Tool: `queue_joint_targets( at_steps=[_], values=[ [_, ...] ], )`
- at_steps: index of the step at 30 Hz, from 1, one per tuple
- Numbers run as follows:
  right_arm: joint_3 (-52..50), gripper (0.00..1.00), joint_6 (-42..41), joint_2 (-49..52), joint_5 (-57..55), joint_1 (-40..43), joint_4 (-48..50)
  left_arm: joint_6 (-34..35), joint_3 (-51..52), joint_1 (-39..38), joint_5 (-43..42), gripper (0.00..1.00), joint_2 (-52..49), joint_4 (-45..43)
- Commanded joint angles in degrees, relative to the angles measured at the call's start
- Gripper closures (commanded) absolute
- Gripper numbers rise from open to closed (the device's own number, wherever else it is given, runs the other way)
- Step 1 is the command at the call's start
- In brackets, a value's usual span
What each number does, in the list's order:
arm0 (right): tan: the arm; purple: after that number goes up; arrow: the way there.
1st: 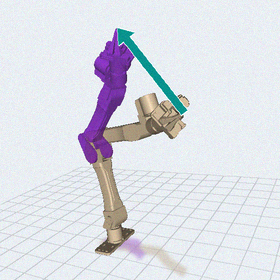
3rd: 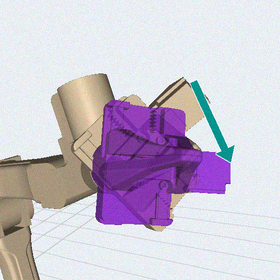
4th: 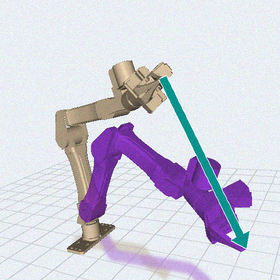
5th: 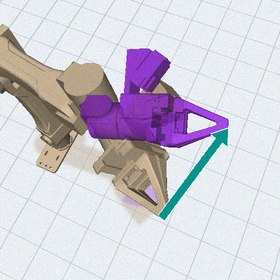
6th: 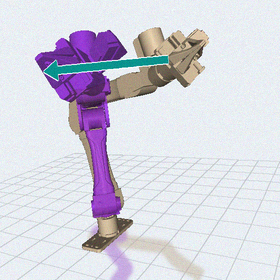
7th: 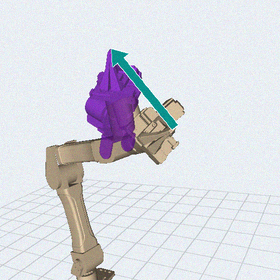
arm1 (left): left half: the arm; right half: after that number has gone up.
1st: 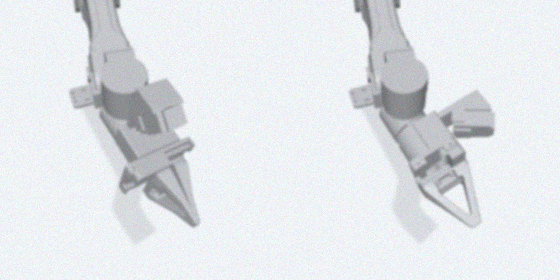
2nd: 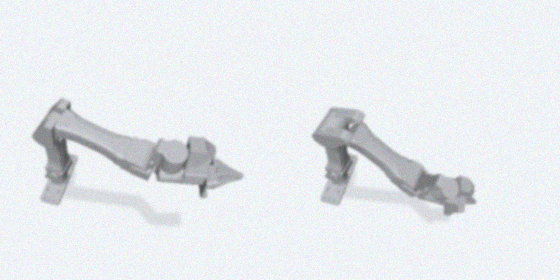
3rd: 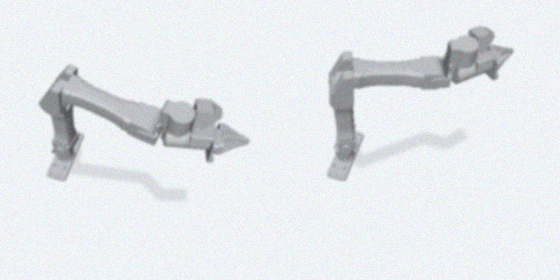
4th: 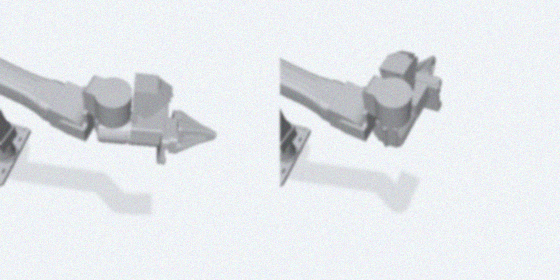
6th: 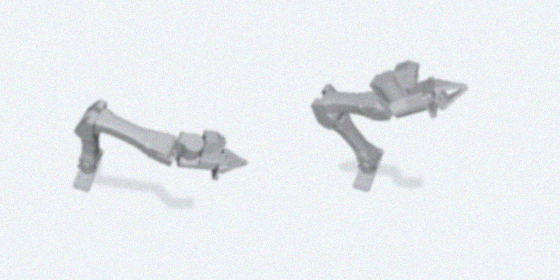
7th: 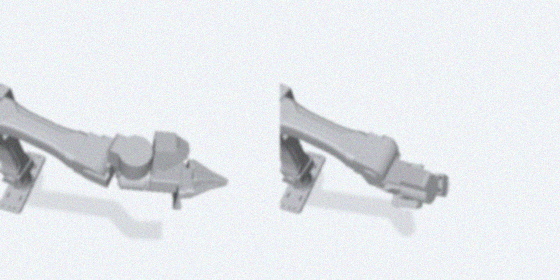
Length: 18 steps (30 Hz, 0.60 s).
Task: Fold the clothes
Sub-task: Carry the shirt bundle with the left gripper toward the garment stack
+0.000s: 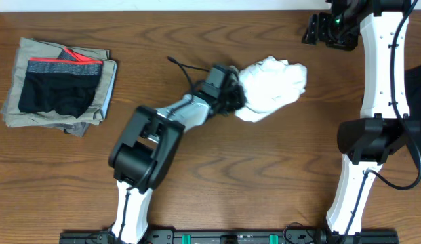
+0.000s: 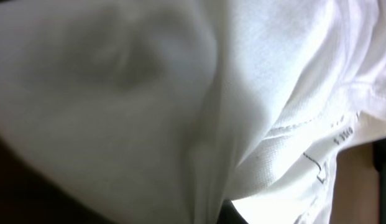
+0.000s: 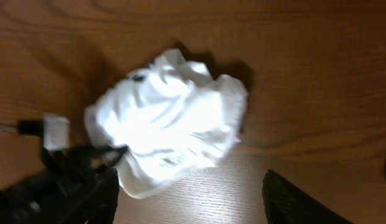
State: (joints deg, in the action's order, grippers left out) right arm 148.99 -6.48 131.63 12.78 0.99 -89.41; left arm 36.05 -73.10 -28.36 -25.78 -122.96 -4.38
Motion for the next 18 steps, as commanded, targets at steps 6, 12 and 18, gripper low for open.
queue_joint_targets(
  at_steps=[6,12,18],
  values=[
    [1.01,0.28,1.03,0.15,-1.01,0.33,-0.46,-15.37,-2.05,10.1,2.08,0.94,2.03,0.42],
    [1.01,0.28,1.05,0.15,-1.05,0.33,-1.22,-22.21,-2.91,16.44,0.11,0.94,2.23,5.4],
    [1.01,0.28,1.01,0.17,-2.08,0.33,-2.19,-29.18,-3.67,22.08,0.11,0.94,2.43,9.88]
  ],
)
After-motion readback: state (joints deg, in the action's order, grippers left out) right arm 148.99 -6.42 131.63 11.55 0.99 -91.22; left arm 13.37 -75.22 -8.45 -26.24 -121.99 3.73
